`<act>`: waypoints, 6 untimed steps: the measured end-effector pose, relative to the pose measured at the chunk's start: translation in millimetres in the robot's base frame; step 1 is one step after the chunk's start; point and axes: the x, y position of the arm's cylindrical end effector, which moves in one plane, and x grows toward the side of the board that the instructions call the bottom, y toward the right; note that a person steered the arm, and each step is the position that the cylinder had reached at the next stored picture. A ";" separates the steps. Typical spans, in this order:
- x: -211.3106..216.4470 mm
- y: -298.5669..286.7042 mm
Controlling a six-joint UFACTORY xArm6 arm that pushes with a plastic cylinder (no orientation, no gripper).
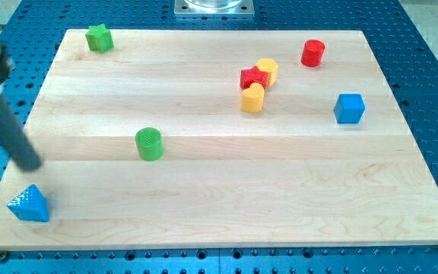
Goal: Nudge the blue triangle a bit up
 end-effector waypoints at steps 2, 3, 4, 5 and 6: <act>79.7 30.1; 52.1 58.8; 13.6 64.6; 57.3 63.2; 22.4 15.2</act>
